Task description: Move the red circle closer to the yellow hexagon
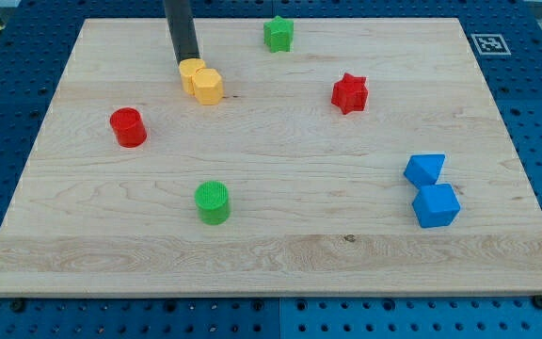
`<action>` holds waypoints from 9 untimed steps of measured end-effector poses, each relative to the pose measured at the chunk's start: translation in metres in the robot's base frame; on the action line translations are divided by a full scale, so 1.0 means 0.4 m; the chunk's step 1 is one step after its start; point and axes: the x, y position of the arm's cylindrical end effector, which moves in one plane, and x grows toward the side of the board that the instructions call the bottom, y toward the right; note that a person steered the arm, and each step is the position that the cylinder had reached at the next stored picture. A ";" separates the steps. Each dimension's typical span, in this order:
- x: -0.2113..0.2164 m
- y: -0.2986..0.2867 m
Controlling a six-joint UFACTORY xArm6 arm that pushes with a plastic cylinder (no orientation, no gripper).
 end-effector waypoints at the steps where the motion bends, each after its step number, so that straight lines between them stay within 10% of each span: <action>1: 0.000 -0.024; 9: 0.026 -0.323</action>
